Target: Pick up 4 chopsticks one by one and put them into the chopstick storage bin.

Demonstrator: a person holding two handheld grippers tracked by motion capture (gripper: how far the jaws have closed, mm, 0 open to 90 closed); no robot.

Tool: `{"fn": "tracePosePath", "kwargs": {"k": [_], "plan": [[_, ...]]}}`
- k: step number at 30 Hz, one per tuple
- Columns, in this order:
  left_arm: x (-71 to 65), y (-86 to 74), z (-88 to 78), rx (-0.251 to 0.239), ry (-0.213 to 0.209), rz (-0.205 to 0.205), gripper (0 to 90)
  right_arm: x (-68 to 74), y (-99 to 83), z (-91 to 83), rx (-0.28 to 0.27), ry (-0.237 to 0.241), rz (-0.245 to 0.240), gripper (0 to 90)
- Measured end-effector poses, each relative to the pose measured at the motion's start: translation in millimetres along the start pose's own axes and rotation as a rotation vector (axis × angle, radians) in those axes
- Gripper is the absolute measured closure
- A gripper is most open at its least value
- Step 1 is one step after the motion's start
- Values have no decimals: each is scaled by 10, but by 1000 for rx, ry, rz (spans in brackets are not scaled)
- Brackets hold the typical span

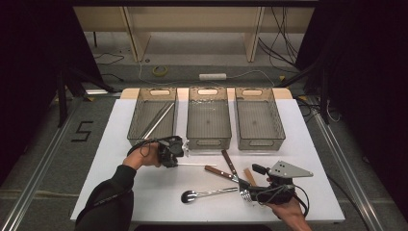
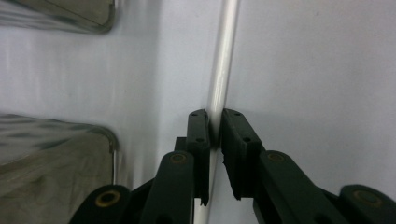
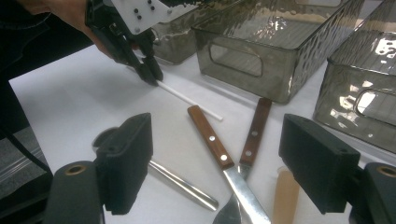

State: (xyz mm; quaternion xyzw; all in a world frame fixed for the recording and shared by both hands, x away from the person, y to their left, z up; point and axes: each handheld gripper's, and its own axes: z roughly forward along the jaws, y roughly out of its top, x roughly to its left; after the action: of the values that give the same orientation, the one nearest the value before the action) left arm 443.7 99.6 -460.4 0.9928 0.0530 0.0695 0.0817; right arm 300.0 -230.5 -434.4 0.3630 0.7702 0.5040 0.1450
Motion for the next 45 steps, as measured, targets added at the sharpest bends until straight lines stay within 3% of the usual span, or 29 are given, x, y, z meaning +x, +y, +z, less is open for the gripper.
{"fn": "tracePosePath", "kwargs": {"k": [14, 17, 28, 35, 45], "plan": [[-19, 1, -2, -1, 8, 40, 837, 3, 2, 0, 0, 0, -4, 270], [-12, -1, -7, -1, 5, 30, 839, 3, 4, -1, -1, 0, -3, 270], [12, 11, -152, -30, -17, -58, 841, 3, 5, -9, -4, -1, -2, 270], [5, 49, -329, -65, -29, -150, 842, 3, 7, -9, -4, -2, -3, 270], [79, -47, -665, -180, -5, -301, 842, 3, 5, -17, -2, -3, 0, 270]]}}
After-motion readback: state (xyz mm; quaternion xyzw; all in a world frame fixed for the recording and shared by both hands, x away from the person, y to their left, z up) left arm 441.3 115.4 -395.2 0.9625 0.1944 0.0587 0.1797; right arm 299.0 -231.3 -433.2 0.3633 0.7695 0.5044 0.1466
